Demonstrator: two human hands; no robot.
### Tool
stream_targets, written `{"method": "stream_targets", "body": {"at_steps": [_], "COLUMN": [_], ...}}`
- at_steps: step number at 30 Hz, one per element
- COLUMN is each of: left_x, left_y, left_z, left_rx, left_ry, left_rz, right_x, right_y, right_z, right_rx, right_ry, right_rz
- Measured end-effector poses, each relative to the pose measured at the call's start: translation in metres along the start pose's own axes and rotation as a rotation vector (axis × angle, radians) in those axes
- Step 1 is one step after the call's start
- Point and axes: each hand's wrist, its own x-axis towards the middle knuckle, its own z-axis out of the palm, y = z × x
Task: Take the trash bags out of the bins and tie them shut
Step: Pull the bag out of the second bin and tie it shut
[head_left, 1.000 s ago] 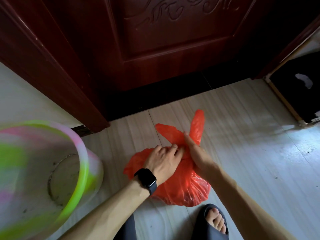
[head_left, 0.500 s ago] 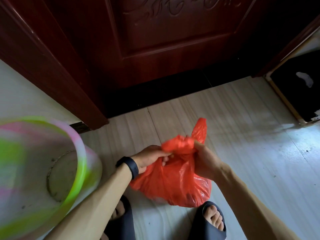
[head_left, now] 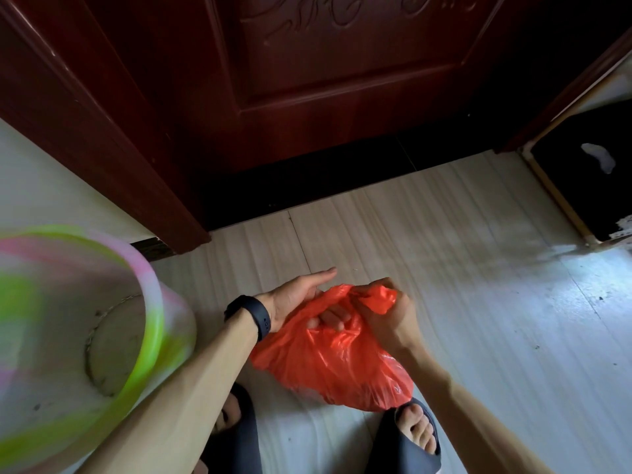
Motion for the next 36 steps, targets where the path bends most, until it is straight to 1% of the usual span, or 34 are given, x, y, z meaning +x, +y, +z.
{"method": "stream_targets", "body": {"at_steps": [2, 5, 7, 9, 11, 13, 15, 16, 18, 20, 22, 23, 25, 27, 28, 29, 31, 33, 36], "left_x": [-0.001, 0.002, 0.004, 0.006, 0.011, 0.014, 0.017, 0.018, 0.017, 0.013, 0.013, 0.015, 0.016, 0.015, 0.014, 0.011, 0.005, -0.002, -0.014], "left_y": [0.004, 0.005, 0.003, -0.002, -0.007, -0.012, -0.015, -0.016, -0.011, -0.006, -0.004, -0.006, -0.01, -0.015, -0.018, -0.021, -0.025, -0.031, -0.039], "left_z": [0.004, 0.004, 0.003, 0.006, 0.014, 0.019, 0.019, 0.017, 0.019, 0.022, 0.023, 0.02, 0.017, 0.014, 0.011, 0.007, -0.002, -0.009, -0.019], "left_rx": [0.033, 0.156, 0.197, 0.212, 0.182, 0.035, -0.198, -0.316, -0.541, -0.721, -0.901, -0.976, -1.103, -1.154, -1.158, -1.156, -1.114, -1.068, -1.005], "left_ry": [0.041, 0.243, 0.343, 0.358, 0.374, 0.472, 0.562, 0.557, 0.497, 0.476, 0.54, 0.56, 0.562, 0.561, 0.573, 0.596, 0.672, 0.727, 0.771], "left_rz": [-0.026, 0.023, 0.098, 0.193, 0.3, 0.397, 0.472, 0.501, 0.561, 0.618, 0.597, 0.57, 0.529, 0.515, 0.519, 0.529, 0.534, 0.509, 0.49], "right_x": [0.0, 0.001, -0.002, -0.005, -0.006, -0.007, -0.01, -0.011, -0.013, -0.013, -0.011, -0.009, -0.005, 0.0, 0.003, 0.004, 0.004, 0.0, -0.003], "right_y": [0.005, 0.011, 0.008, 0.0, -0.007, -0.013, -0.018, -0.018, -0.019, -0.021, -0.021, -0.021, -0.02, -0.016, -0.012, -0.008, 0.002, 0.013, 0.026], "right_z": [0.002, -0.002, -0.004, -0.003, -0.001, 0.002, 0.004, 0.006, 0.009, 0.01, 0.01, 0.01, 0.009, 0.004, 0.001, -0.003, -0.01, -0.019, -0.03], "right_rx": [0.031, 0.073, 0.096, 0.082, 0.077, 0.159, 0.314, 0.409, 0.59, 0.718, 0.818, 0.916, 1.188, 1.409, 1.458, 1.446, 1.315, 1.21, 1.126], "right_ry": [0.009, -0.045, -0.043, -0.05, -0.1, -0.148, -0.159, -0.149, -0.111, 0.002, 0.1, 0.114, 0.137, 0.242, 0.32, 0.385, 0.457, 0.492, 0.529], "right_rz": [0.038, 0.029, 0.046, 0.02, -0.031, -0.031, 0.096, 0.177, 0.3, 0.428, 0.56, 0.618, 0.712, 0.776, 0.789, 0.799, 0.833, 0.847, 0.836]}}
